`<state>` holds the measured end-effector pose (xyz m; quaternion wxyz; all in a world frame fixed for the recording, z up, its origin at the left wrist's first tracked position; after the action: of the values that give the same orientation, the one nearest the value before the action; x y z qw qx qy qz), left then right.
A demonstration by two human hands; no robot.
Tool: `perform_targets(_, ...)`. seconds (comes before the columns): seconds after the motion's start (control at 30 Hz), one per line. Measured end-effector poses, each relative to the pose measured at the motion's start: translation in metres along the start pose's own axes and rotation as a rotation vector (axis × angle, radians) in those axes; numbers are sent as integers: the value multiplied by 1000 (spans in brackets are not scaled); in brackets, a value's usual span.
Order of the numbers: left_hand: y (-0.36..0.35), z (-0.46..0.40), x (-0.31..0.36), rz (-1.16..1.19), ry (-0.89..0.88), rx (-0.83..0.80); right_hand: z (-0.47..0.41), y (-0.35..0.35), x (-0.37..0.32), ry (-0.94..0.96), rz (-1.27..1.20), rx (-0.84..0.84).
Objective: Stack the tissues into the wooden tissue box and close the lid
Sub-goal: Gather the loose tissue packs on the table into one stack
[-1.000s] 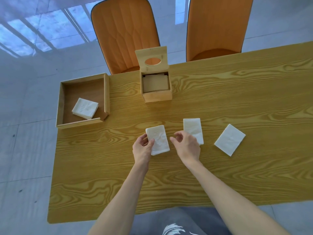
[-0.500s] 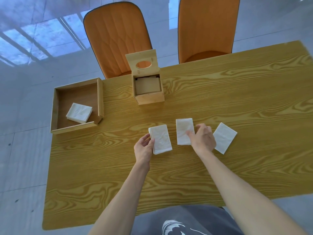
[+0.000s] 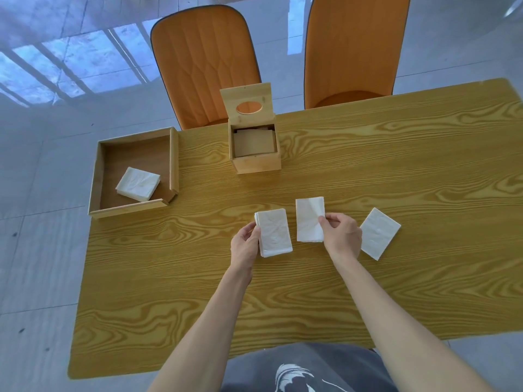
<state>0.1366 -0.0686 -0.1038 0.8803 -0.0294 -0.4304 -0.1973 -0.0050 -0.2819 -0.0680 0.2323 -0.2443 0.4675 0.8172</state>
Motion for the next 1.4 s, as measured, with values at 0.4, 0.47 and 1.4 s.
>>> perform_targets(0.4, 0, 0, -1, 5, -5, 18, 34, -55, -8, -71, -419, -434)
perform_targets(0.47, 0, 0, -1, 9, -10, 12, 40, -64, -5, -79, -404, -469)
perform_targets(1.4, -1, 5, 3, 66, -48, -15, 42, -60, -6, 79, 98, -182)
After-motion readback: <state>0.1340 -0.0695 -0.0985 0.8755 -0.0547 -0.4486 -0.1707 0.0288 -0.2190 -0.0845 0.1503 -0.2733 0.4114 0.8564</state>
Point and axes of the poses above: each hand's wrist, its own z-axis away from the middle knuckle, its own y-axis out of the back of the hand, x = y × z, the point moved 8 cm from there along -z, towards the middle knuckle, and after that the axes turned 6 degrees about -y, right-handed, at the moved point
